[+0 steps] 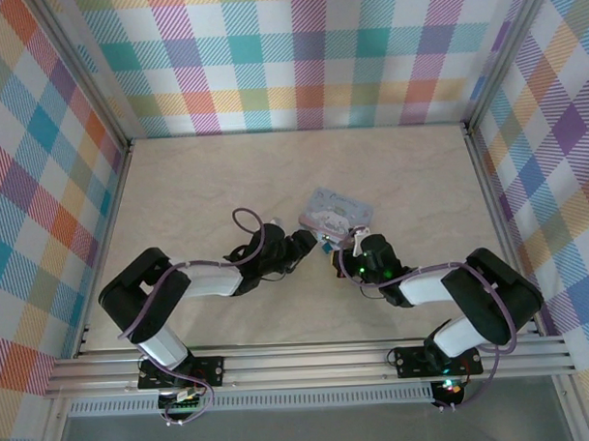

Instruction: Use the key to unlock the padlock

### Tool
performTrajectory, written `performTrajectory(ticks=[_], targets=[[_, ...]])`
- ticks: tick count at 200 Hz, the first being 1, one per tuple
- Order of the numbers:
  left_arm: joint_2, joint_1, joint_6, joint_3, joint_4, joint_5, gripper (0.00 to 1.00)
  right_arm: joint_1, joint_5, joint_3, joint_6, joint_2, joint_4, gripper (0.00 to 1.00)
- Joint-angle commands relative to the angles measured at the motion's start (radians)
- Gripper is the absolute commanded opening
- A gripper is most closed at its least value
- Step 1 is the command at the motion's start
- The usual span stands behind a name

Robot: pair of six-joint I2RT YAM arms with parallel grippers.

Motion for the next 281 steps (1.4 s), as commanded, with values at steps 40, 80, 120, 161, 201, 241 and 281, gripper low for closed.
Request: performTrajectory(ticks=[40,80,120,161,201,241,281], targets=[[0.114,0.002,-0.127,-0.031,0.3,0.031,0.55,-0.008,-0.059,0.044,0.302,-0.093,-0.175,0.0],[0.162,-0.019,-0.158,-0.011,0.334,0.043,0.52,-0.01,-0.083,0.046,0.412,-0.096,-0.167,0.0],[0.214,-0.038,-0.22,-0.004,0.378,0.049,0.47,-0.017,-0.098,0.045,0.476,-0.096,-0.14,0.0],[0.253,-0.048,-0.252,-0.001,0.455,0.047,0.45,-0.021,-0.102,0.049,0.49,-0.114,-0.165,0.0],[0.252,-0.052,-0.249,0.003,0.469,0.05,0.45,-0.023,-0.107,0.049,0.498,-0.11,-0.168,0.0],[0.285,-0.071,-0.257,0.04,0.475,0.064,0.38,-0.026,-0.117,0.054,0.512,-0.107,-0.158,0.0],[0.294,-0.071,-0.24,0.05,0.474,0.05,0.32,-0.026,-0.13,0.044,0.545,-0.104,-0.135,0.0]])
